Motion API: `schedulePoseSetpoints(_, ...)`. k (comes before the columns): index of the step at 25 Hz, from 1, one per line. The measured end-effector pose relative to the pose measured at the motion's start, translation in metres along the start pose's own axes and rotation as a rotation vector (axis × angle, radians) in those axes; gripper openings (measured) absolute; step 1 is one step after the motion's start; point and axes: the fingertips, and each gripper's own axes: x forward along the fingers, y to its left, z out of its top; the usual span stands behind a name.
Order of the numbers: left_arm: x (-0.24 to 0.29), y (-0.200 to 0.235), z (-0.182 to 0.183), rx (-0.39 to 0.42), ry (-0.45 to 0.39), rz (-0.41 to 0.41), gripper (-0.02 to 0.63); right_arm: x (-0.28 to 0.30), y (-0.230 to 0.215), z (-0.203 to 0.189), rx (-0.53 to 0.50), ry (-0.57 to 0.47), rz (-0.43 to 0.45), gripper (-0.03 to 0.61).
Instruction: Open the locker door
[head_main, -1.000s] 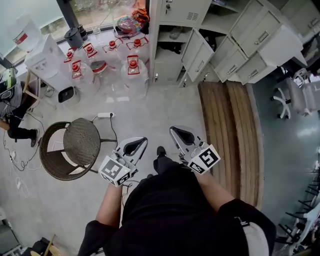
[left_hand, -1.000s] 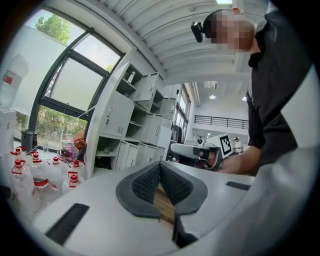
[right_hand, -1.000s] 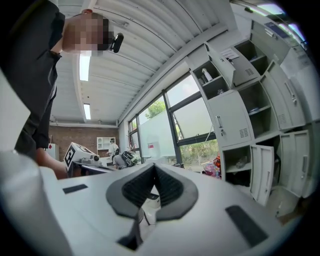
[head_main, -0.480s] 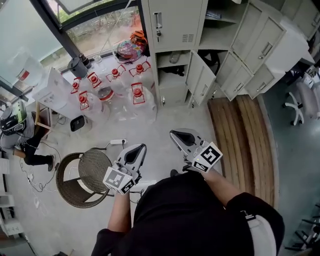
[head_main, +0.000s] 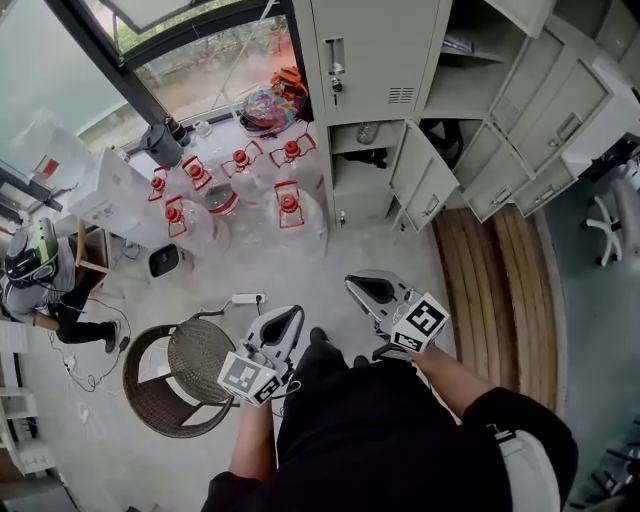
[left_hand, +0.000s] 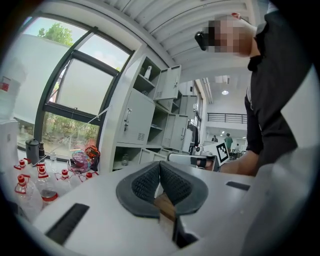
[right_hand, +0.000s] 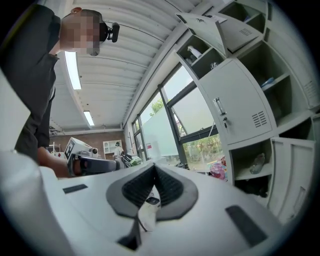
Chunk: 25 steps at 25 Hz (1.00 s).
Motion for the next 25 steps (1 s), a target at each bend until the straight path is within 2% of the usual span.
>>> schedulePoseSetpoints(5, 0.02, 0.059, 0.001, -0.046, 0.0, -0.028, 0.015, 0.044, -0.025, 0.003, -0.013, 0.029, -0.031, 0.011)
schedulePoseSetpoints(16, 0.071, 0.157, 0.061, -0.044, -0.054, -0.209, 0.015, 0.126, -0.088, 0.058, -0.062, 0.006, -0.202, 0.011)
schedulePoseSetpoints(25, 0.12, 0.21, 0.061, -0.063, -0.041, -0.333, 0.015, 0.15, -0.136, 0.073, -0.083, -0.002, -0.34, 0.011)
